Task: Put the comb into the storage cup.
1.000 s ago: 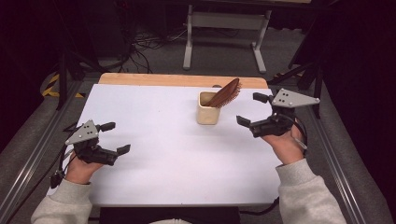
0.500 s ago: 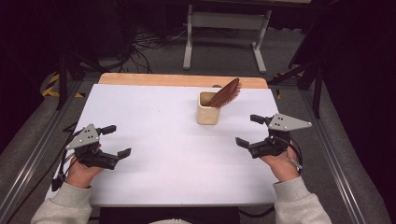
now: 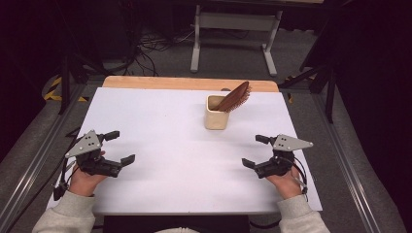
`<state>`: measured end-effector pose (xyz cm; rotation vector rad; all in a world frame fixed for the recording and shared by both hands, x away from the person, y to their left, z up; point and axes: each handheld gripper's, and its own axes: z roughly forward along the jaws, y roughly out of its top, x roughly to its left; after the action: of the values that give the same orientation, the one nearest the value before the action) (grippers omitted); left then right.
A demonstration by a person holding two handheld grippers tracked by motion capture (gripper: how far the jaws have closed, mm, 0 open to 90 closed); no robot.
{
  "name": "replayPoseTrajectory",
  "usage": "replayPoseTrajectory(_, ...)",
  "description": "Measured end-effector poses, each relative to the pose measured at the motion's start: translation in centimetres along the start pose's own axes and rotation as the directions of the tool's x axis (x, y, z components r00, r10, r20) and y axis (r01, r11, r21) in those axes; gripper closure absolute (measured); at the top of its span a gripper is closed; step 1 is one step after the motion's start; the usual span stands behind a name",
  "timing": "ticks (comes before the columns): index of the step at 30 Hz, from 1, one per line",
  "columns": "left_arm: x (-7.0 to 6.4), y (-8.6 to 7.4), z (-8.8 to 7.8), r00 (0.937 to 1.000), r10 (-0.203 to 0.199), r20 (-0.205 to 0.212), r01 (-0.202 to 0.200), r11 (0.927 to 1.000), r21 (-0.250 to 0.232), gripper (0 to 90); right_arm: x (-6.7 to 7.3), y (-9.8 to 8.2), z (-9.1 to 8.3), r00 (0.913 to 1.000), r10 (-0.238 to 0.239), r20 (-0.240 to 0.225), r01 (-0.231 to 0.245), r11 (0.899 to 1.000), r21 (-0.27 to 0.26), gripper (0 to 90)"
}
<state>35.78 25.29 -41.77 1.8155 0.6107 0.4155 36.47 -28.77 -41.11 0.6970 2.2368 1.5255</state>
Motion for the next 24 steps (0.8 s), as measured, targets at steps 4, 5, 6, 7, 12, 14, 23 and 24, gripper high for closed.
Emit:
replayPoseTrajectory(4, 0.0, -0.1, 0.1, 0.9999, 0.009, -0.007, -0.009, 1.0000, 0.002, 0.3, -0.1, -0.7, 0.2, 1.0000, 0.007, -0.004, -0.008, 1.000, -0.004, 0.1)
replayPoseTrajectory(5, 0.0, -0.2, 0.1, 0.9999, 0.008, -0.013, -0.008, 1.0000, 0.001, 0.2, -0.1, -1.0, 0.3, 0.9999, 0.012, -0.007, -0.012, 1.000, -0.005, 0.2)
replayPoseTrajectory(6, 0.0, -0.2, 0.1, 0.9999, 0.008, -0.015, -0.008, 1.0000, -0.003, 0.3, -0.1, -1.2, 0.3, 0.9997, 0.019, -0.014, -0.019, 1.000, -0.007, 0.5)
replayPoseTrajectory(7, 0.0, -0.3, 0.1, 0.9999, 0.004, -0.016, -0.004, 1.0000, -0.006, 0.2, -0.1, -1.4, 0.4, 0.9997, 0.022, -0.012, -0.022, 1.000, -0.005, 0.6)
replayPoseTrajectory(12, 0.0, -0.6, 0.0, 0.9994, 0.008, -0.033, -0.009, 0.9996, -0.025, 0.3, 0.1, -2.8, 0.9, 0.9997, 0.019, 0.015, -0.019, 1.000, 0.013, 0.6)
replayPoseTrajectory(14, 0.1, -0.7, 0.1, 0.9993, 0.011, -0.035, -0.012, 0.9996, -0.024, 0.5, 0.1, -3.2, 1.2, 0.9995, 0.028, 0.014, -0.029, 0.999, 0.024, 0.6)
replayPoseTrajectory(23, 0.2, -1.8, 0.7, 0.9994, -0.009, -0.032, 0.009, 0.9998, -0.017, 0.4, 0.1, -4.0, 1.2, 0.9987, 0.041, 0.032, -0.041, 0.999, 0.018, 0.5)
replayPoseTrajectory(24, 0.2, -1.9, 0.8, 0.9994, -0.021, -0.029, 0.021, 0.9997, -0.009, 0.4, 0.1, -4.0, 1.1, 0.9985, 0.037, 0.039, -0.038, 0.999, 0.017, 0.5)
